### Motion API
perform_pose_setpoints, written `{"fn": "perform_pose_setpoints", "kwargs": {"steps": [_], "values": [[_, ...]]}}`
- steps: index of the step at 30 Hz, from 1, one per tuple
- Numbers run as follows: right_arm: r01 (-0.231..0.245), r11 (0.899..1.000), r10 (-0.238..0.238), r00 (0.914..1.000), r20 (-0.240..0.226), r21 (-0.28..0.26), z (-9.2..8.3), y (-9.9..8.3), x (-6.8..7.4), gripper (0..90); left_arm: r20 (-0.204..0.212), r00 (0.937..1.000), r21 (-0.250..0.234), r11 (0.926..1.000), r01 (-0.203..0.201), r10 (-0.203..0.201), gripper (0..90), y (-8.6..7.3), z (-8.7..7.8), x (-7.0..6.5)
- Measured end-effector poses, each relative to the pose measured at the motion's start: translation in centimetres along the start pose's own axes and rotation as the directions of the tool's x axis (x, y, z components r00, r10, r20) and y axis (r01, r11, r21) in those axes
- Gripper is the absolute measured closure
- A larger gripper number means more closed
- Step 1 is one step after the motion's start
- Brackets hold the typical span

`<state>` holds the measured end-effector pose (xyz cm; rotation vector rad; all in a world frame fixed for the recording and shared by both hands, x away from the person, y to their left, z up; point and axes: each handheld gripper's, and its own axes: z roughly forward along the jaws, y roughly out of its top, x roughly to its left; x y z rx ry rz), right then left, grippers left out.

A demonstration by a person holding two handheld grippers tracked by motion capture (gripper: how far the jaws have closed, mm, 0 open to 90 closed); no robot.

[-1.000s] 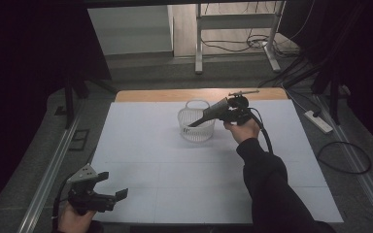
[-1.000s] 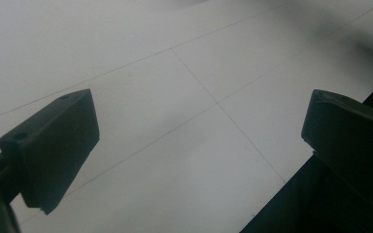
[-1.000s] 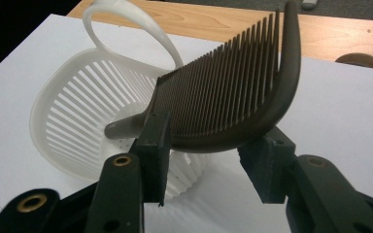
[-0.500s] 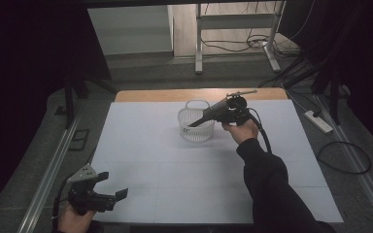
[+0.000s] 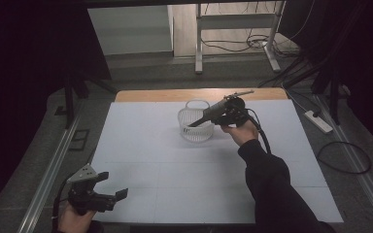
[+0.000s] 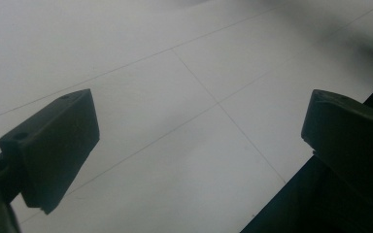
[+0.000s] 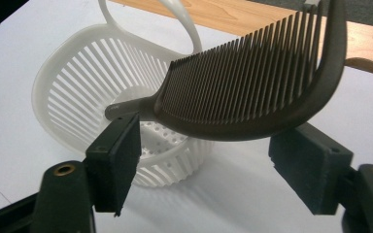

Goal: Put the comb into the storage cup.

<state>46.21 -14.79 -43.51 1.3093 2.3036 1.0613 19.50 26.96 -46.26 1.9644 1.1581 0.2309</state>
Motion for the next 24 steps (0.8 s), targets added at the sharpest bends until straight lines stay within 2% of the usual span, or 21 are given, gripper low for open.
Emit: {"fn": "perform_pose_setpoints", "kwargs": {"steps": [14, 24], "values": [[0.011, 0.999, -0.011, 0.9999, -0.008, 0.042, -0.15, -0.18, 0.37, 14.8, 0.0, 1.0, 0.001, 1.0, -0.001, 0.001, 0.8, 0.01, 0.0, -0.01], [0.067, 0.996, -0.067, 0.9977, 0.008, 0.065, -0.36, -0.54, 0.38, 5.3, 0.0, 1.0, 0.0, 1.0, 0.0, 0.0, 0.8, 0.0, 0.0, 0.0]]}}
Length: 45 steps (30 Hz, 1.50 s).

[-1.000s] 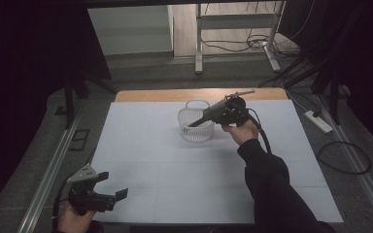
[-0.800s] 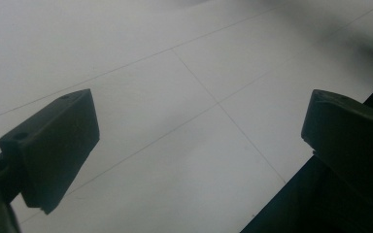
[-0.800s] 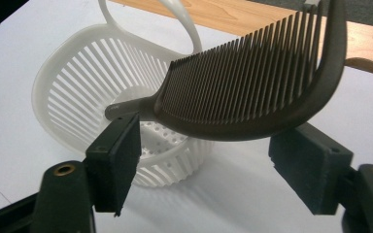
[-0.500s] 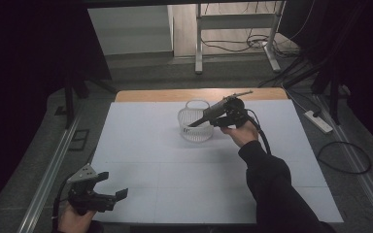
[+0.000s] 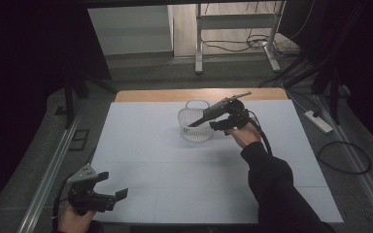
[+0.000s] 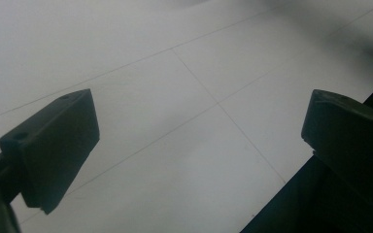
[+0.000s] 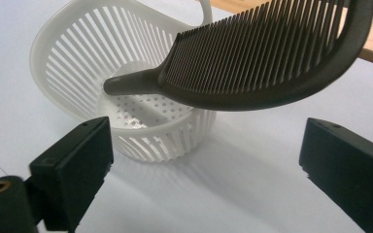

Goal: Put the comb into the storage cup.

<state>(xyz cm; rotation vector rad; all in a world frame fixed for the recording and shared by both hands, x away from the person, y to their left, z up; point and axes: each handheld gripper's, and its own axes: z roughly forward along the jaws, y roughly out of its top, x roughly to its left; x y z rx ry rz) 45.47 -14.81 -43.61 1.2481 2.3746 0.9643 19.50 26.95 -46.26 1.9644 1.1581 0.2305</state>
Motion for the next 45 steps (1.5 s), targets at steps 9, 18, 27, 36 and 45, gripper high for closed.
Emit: {"fn": "perform_pose_setpoints", "kwargs": {"steps": [9, 18, 27, 36, 45], "values": [[0.022, 0.999, -0.023, 0.9996, -0.017, -0.028, -0.7, -0.3, -0.1, 0.0, 0.001, 1.0, -0.001, 1.0, 0.0, 0.0, 0.7, 0.0, 0.0, 0.0], [0.03, 0.998, -0.032, 0.9982, -0.049, -0.052, -1.5, -1.0, -0.1, 0.0, 0.003, 1.0, -0.002, 1.0, 0.0, 0.0, 0.8, 0.0, 0.0, 0.0], [0.054, 0.995, -0.058, 0.9975, -0.042, -0.078, -1.8, -2.0, -0.1, 0.0, 0.004, 1.0, -0.002, 1.0, -0.001, 0.001, 0.7, 0.0, 0.0, 0.0], [0.046, 0.993, -0.053, 0.9967, -0.061, -0.11, -2.4, -2.7, -0.2, 0.0, 0.008, 1.0, -0.003, 1.0, -0.003, 0.003, 0.7, 0.0, 0.0, 0.0], [0.058, 0.993, -0.066, 0.9956, -0.066, -0.107, -2.8, -3.0, 0.1, 0.0, 0.012, 0.9999, -0.005, 1.0, -0.005, 0.005, 0.5, 0.0, 0.0, 0.0]]}}
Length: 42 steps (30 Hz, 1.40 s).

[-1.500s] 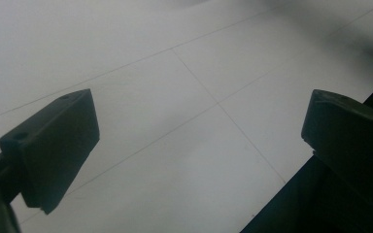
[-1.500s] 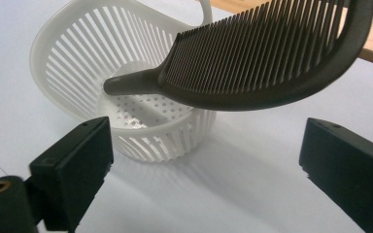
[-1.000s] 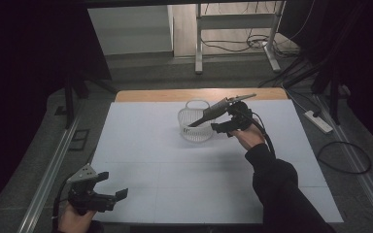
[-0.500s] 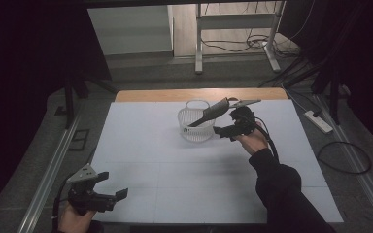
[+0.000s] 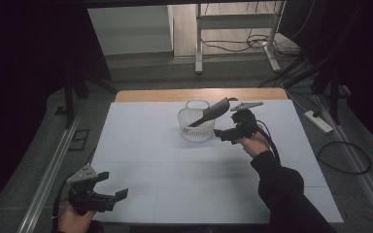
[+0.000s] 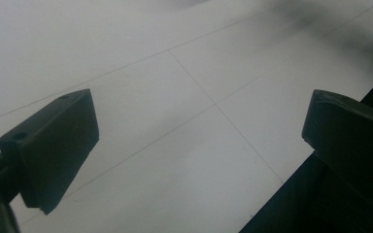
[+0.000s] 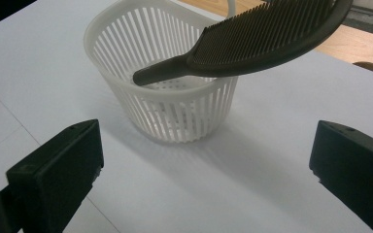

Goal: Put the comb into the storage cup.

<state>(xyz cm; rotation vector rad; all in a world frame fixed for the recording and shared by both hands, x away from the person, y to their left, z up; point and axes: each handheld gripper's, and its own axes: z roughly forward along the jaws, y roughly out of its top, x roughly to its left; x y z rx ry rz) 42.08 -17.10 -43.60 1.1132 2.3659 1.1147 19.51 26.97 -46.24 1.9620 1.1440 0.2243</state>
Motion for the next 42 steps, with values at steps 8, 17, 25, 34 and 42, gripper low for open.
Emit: {"fn": "perform_pose_setpoints", "kwargs": {"steps": [8, 17, 25, 34, 42], "values": [[0.008, 1.0, -0.008, 1.0, -0.004, -0.002, -0.5, -0.3, 0.2, 0.0, 0.005, 1.0, -0.005, 1.0, 0.002, -0.002, 0.5, 0.0, 0.0, 0.0], [0.022, 1.0, -0.022, 0.9997, -0.005, 0.012, -0.8, -0.7, 0.5, 0.0, 0.006, 1.0, -0.007, 1.0, 0.003, -0.003, 0.5, 0.0, -0.1, 0.1], [0.033, 0.999, -0.033, 0.9994, -0.01, 0.017, -1.2, -1.1, 0.7, 0.0, 0.007, 1.0, -0.006, 1.0, 0.003, -0.003, 0.5, 0.0, -0.1, 0.1], [0.024, 0.999, -0.023, 0.9986, -0.047, 0.029, -1.6, -1.4, 0.9, 0.0, 0.007, 1.0, -0.006, 1.0, 0.001, -0.001, 0.5, 0.0, -0.1, 0.1], [0.032, 0.999, -0.03, 0.9974, -0.065, 0.031, -1.8, -1.9, 1.4, 0.0, 0.006, 1.0, -0.007, 1.0, 0.002, -0.002, 0.5, 0.0, -0.1, 0.1]]}}
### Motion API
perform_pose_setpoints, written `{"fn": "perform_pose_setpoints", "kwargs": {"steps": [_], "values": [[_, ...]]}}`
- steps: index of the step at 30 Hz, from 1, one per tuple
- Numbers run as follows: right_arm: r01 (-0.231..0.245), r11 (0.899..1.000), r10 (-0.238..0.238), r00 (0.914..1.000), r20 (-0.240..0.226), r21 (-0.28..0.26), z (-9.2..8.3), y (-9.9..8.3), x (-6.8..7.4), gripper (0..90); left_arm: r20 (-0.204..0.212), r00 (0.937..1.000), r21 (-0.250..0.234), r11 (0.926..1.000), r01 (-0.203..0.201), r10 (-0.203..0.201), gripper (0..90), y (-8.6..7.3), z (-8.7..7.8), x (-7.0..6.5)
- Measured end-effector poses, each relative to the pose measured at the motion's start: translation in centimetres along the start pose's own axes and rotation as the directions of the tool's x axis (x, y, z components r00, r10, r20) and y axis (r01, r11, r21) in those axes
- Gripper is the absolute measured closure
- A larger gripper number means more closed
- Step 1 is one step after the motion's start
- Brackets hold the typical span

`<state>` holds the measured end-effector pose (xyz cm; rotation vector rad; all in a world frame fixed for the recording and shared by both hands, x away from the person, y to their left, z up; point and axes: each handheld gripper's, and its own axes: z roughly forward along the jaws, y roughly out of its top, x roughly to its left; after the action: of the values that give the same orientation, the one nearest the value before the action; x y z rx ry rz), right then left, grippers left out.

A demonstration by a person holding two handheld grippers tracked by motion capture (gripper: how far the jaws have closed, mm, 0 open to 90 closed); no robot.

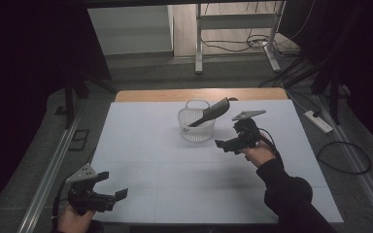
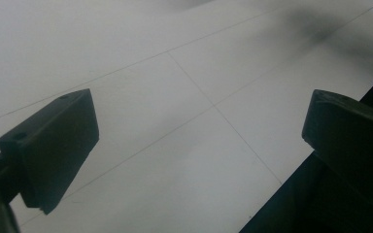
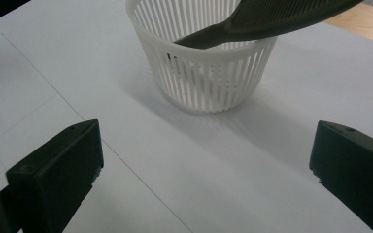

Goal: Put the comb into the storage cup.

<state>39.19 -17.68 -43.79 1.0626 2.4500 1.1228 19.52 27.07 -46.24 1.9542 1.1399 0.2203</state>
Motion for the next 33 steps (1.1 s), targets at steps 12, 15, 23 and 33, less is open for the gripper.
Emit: {"fn": "perform_pose_setpoints", "kwargs": {"steps": [12, 15, 23, 33], "values": [[0.039, 0.999, -0.039, 0.9993, 0.001, 0.022, -0.7, -0.9, 1.0, 0.0, 0.001, 1.0, 0.0, 1.0, 0.0, 0.0, 0.5, 0.0, 0.0, 0.0], [0.023, 0.999, -0.022, 0.9995, -0.021, 0.032, -1.0, -1.2, 1.0, 0.0, 0.0, 1.0, 0.0, 1.0, 0.0, 0.0, 0.6, 0.0, 0.0, 0.0], [0.044, 0.999, -0.044, 0.999, -0.009, 0.01, -1.8, -1.6, 1.2, 0.0, 0.0, 1.0, 0.0, 1.0, 0.001, -0.001, 0.6, 0.0, 0.0, 0.0], [0.036, 0.999, -0.036, 0.9993, -0.006, 0.002, -2.6, -2.2, 1.0, 0.0, 0.0, 1.0, 0.0, 1.0, 0.001, -0.001, 0.6, 0.0, 0.0, 0.0]]}}
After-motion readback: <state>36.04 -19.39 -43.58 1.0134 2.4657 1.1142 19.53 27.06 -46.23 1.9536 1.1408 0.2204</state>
